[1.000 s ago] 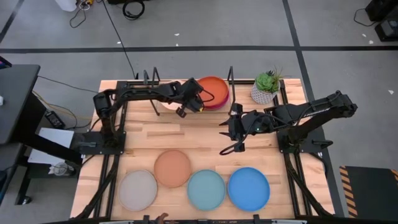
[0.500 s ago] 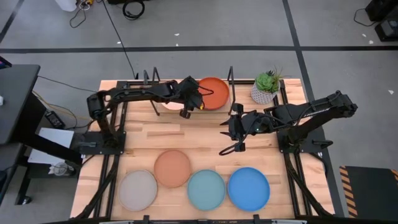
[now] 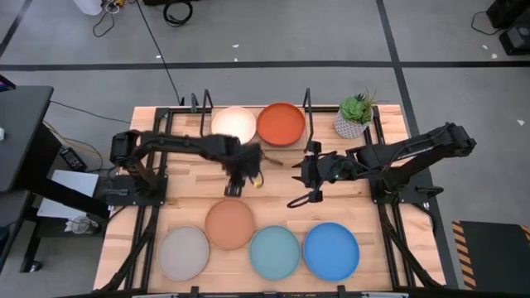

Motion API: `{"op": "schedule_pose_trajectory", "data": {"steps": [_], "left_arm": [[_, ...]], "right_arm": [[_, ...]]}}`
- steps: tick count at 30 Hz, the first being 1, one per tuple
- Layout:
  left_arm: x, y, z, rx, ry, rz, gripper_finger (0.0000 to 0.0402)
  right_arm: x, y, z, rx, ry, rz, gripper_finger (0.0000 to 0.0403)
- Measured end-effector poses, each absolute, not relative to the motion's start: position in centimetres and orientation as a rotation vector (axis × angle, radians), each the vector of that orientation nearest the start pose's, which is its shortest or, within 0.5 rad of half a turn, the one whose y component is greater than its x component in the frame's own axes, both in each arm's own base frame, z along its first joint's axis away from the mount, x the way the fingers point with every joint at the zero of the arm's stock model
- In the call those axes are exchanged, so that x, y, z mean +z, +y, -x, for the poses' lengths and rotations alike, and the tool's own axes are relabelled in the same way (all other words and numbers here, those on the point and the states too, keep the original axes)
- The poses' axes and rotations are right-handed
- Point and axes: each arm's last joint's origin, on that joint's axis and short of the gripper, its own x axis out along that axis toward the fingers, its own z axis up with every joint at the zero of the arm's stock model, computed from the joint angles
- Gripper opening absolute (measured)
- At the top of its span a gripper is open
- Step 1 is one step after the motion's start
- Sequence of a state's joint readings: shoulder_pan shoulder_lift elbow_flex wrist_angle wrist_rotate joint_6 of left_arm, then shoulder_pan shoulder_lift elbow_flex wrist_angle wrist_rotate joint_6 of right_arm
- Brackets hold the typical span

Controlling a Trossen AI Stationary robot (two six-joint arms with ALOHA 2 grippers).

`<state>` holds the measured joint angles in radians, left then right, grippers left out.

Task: Place and stack plates onto a shelf
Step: Stack the brown plate on top of the light orange plate on the shelf

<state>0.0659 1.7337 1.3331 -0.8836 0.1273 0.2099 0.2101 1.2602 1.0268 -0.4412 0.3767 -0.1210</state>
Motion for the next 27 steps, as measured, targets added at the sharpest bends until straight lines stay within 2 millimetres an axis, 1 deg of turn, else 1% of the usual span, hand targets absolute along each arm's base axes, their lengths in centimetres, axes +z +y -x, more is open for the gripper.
{"op": "schedule_pose_trajectory", "data": {"steps": [4, 8, 12, 17, 19, 23, 25, 27], "left_arm": [[22.9, -2.3, -33.7, -0.25, 1.285, -0.064, 0.0144], [22.9, -6.1, -33.4, -0.25, 1.282, -0.012, 0.0144], [23.0, -10.1, -32.8, -0.167, 1.265, 0.072, 0.0144], [21.7, -14.8, -31.2, -0.042, 1.197, 0.146, 0.0144], [21.5, -16.3, -30.5, 0.01, 1.165, 0.177, 0.0144], [21.4, -18.5, -29.1, 0.109, 1.098, 0.175, 0.0144], [21.3, -19.5, -28.7, 0.13, 1.06, 0.168, 0.0144], [20.7, -20.4, -28.8, 0.131, 1.025, 0.159, 0.0144]], "right_arm": [[29.1, 4.2, -26.3, -0.122, 0.655, 0.346, 0.0147], [28.8, 3.9, -26.4, -0.135, 0.642, 0.389, 0.0147], [28.5, 3.6, -26.5, -0.138, 0.636, 0.417, 0.0147], [28.6, 3.3, -26.6, -0.142, 0.623, 0.433, 0.0147], [28.8, 3.2, -26.7, -0.141, 0.612, 0.451, 0.0147], [29.0, 3.0, -27.0, -0.141, 0.582, 0.485, 0.0147], [29.1, 2.8, -27.0, -0.143, 0.578, 0.499, 0.0147], [29.1, 2.6, -27.1, -0.15, 0.577, 0.502, 0.0147]]}}
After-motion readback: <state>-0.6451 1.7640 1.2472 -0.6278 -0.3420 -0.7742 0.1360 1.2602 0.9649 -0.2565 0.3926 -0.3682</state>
